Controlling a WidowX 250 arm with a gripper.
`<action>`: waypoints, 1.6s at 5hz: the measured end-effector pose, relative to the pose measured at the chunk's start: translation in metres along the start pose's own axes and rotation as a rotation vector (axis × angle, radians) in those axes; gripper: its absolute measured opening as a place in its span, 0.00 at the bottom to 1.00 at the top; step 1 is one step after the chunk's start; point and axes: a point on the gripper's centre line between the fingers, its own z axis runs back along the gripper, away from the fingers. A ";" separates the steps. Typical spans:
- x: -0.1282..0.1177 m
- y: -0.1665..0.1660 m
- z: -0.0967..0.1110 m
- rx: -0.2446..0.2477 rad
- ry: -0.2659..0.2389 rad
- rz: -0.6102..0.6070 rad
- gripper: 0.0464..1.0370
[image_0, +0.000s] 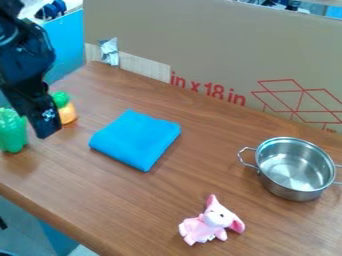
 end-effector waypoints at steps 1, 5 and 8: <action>-0.008 0.019 0.009 0.057 0.017 0.034 0.96; -0.021 0.093 -0.025 0.029 0.072 0.345 0.96; -0.012 0.094 -0.038 0.045 0.086 0.358 0.96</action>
